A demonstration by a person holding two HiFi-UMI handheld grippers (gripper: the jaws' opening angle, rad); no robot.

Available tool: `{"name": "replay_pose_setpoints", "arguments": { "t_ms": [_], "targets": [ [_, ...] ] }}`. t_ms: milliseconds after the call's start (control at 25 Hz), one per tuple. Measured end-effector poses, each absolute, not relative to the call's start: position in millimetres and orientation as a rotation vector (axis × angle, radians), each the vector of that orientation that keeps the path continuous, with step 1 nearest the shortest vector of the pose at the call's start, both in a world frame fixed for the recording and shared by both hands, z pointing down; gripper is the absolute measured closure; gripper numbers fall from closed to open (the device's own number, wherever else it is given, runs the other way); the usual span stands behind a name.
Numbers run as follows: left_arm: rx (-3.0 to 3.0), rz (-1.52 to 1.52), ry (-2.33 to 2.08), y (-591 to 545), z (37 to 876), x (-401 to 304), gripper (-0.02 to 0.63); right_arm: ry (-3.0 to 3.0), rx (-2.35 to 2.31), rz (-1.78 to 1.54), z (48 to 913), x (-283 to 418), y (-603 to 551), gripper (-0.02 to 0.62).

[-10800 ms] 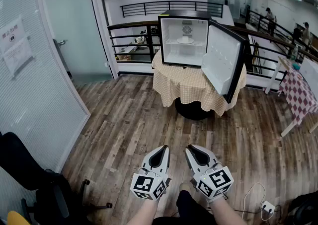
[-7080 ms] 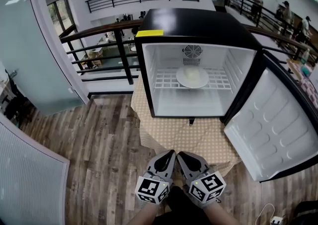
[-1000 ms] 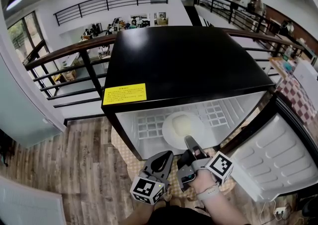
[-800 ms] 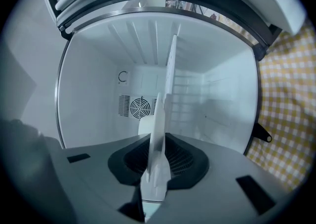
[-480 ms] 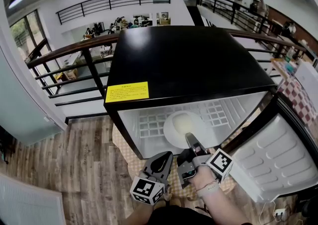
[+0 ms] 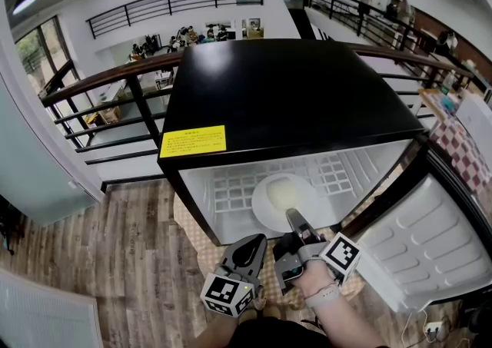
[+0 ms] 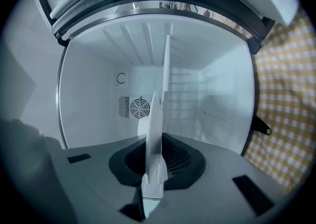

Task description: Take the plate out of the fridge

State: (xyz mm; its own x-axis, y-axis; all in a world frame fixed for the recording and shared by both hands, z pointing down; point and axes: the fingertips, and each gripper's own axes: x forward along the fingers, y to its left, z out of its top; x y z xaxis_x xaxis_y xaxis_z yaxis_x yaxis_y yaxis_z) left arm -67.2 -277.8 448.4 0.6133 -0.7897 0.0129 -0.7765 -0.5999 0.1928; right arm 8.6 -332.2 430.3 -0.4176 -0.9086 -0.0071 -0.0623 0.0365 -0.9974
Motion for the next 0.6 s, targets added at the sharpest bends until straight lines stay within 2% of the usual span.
{"name": "replay_pose_setpoints", "arguments": {
  "t_ms": [600],
  "targets": [
    [2.645,-0.102,-1.312,-274.1,451.9,-69.9,0.598,1.528,-0.924,-1.450,429.8,7.7,-340.4,0.545]
  ]
}}
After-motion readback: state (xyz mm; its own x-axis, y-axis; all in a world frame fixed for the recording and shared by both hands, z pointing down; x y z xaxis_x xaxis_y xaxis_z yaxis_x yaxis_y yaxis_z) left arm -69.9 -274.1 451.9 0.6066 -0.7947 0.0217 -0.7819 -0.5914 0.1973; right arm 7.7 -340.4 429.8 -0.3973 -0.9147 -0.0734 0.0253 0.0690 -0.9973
